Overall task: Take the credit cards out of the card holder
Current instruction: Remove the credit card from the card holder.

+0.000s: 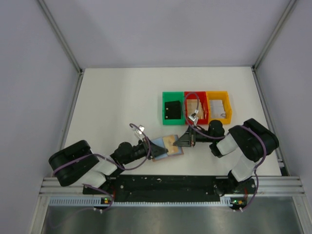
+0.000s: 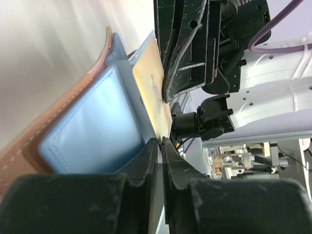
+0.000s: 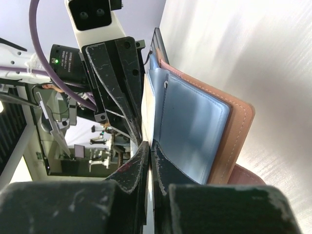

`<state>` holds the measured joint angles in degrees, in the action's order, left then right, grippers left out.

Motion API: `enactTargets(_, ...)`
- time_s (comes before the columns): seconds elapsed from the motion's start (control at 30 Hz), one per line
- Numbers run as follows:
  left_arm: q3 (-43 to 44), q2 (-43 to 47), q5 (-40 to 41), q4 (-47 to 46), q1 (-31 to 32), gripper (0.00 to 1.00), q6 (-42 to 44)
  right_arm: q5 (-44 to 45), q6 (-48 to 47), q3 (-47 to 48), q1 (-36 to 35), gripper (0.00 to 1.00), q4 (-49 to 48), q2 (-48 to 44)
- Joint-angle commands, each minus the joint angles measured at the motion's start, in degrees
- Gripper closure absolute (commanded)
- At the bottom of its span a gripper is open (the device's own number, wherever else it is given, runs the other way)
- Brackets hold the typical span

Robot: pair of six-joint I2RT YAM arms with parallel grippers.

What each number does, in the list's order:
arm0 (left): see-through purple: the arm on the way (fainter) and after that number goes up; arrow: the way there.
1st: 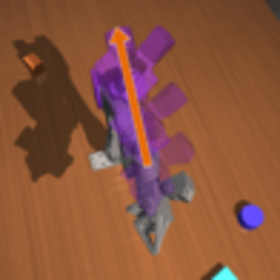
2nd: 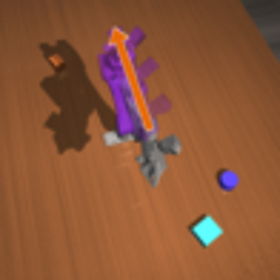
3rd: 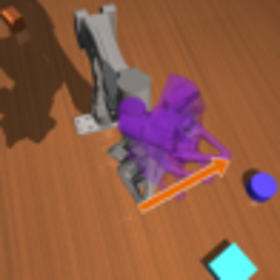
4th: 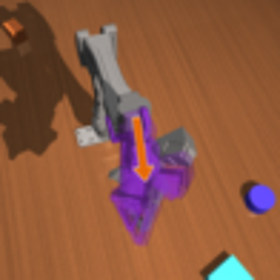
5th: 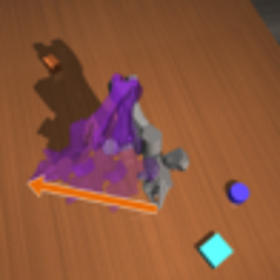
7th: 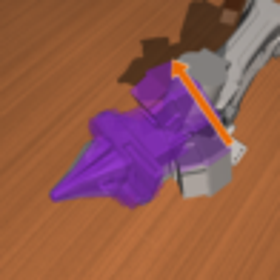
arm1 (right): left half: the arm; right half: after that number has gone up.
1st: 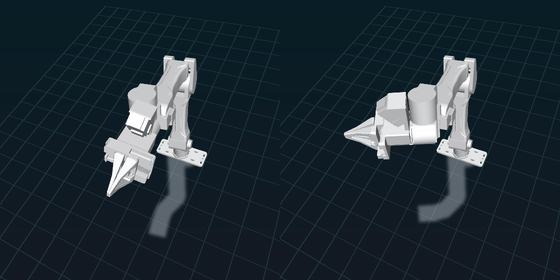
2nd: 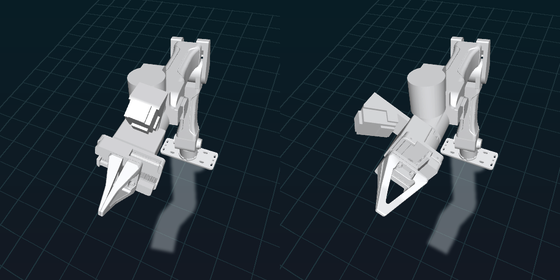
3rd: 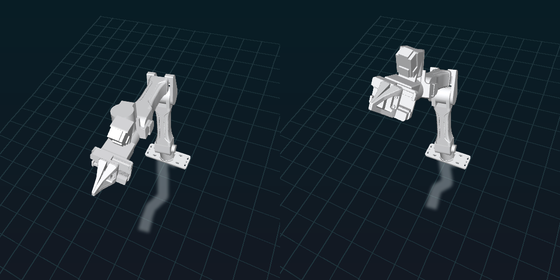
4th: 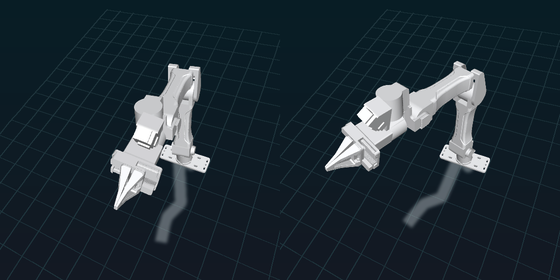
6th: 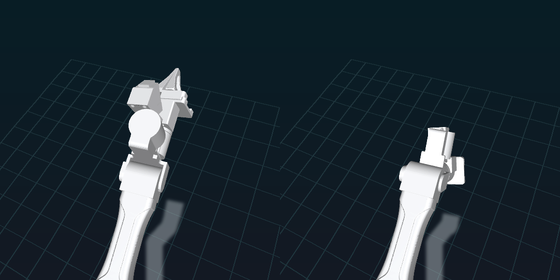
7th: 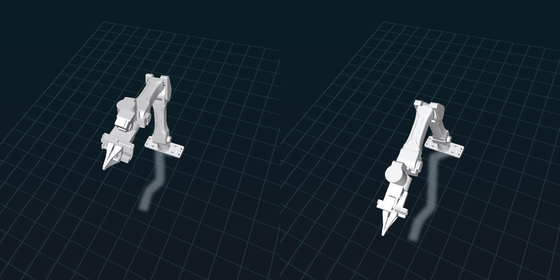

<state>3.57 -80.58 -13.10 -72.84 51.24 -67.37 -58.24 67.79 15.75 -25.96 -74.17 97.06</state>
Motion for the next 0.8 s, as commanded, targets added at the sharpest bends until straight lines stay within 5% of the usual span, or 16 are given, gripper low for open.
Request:
enactTargets(0.0,-0.5,1.47,-2.89,-22.87,-0.09,0.92,0.58,-0.12,-0.55,-0.28,0.73,1.0,-9.85,0.68)
enactTargets(0.07,-0.76,2.09,-2.81,-22.87,-0.09,1.0,0.84,-0.21,-0.55,-0.37,0.73,1.0,-9.85,0.85)
enactTargets(0.6,-5.68,5.96,2.38,-22.18,-0.09,1.0,2.16,-2.32,-0.55,-0.89,3.37,1.0,-10.82,2.26)
enactTargets(0.77,-6.47,9.9,5.8,-10.17,-0.09,1.0,1.02,-2.06,-0.64,-1.51,4.42,1.0,-10.47,2.52)
